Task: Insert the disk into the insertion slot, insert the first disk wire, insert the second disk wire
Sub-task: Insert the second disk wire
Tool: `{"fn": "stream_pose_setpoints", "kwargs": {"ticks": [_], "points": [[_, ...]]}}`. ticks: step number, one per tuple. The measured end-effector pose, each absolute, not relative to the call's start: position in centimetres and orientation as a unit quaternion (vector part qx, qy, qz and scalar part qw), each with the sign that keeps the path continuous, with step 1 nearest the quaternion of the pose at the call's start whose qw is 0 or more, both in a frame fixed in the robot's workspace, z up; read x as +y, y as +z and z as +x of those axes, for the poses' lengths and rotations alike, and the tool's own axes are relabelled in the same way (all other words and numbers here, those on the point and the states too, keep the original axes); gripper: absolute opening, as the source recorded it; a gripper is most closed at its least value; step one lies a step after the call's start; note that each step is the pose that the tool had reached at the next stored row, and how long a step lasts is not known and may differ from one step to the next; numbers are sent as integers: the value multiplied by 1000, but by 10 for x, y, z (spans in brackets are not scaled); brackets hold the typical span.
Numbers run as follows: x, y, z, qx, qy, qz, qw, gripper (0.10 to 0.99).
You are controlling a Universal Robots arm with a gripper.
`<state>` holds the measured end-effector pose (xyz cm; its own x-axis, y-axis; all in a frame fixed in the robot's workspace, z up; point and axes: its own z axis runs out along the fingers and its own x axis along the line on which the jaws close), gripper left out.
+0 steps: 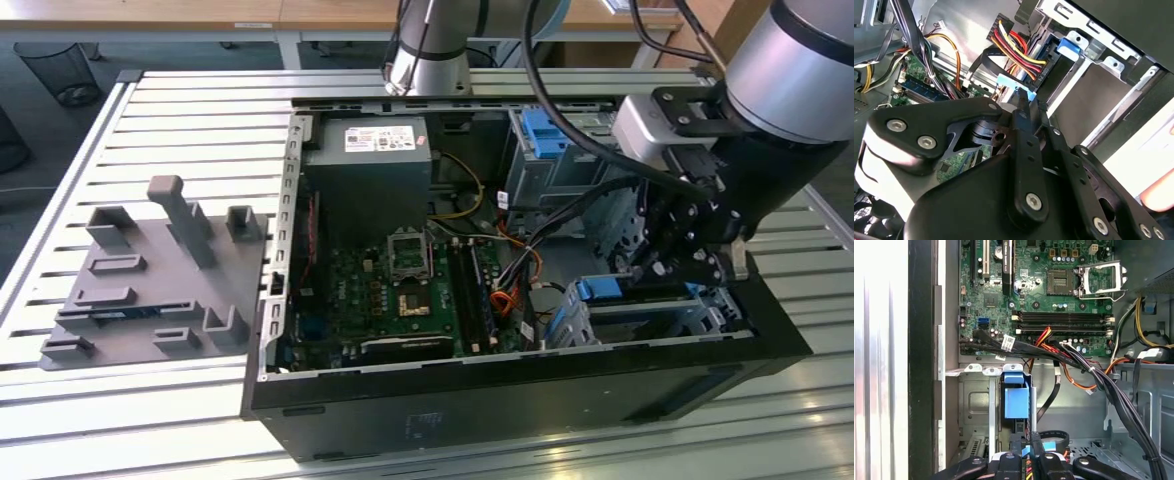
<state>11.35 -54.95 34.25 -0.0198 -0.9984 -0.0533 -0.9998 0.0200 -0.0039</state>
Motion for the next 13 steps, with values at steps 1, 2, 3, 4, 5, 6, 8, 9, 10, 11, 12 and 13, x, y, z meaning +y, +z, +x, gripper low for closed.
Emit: {"fn": "stream_pose_setpoints", "kwargs": {"ticks": [1, 2, 3, 4, 5, 6, 8, 9, 10, 11, 12, 13], "points": [[-549, 343, 114, 714, 17, -700, 20, 208], [-549, 343, 114, 714, 17, -700, 20, 208], [-549, 344, 114, 714, 17, -700, 20, 145], [-549, 344, 114, 714, 17, -700, 20, 106], [-549, 344, 114, 714, 17, -700, 20, 106], [-549, 344, 114, 714, 17, -700, 20, 106], [-549, 345, 114, 714, 17, -700, 20, 106], [-549, 345, 114, 714, 17, -700, 20, 106], [-549, 345, 114, 714, 17, -700, 20, 106], [-549, 345, 114, 714, 17, -700, 20, 106], [-549, 345, 114, 714, 17, -700, 20, 106], [-549, 345, 114, 714, 17, -700, 20, 106]]}}
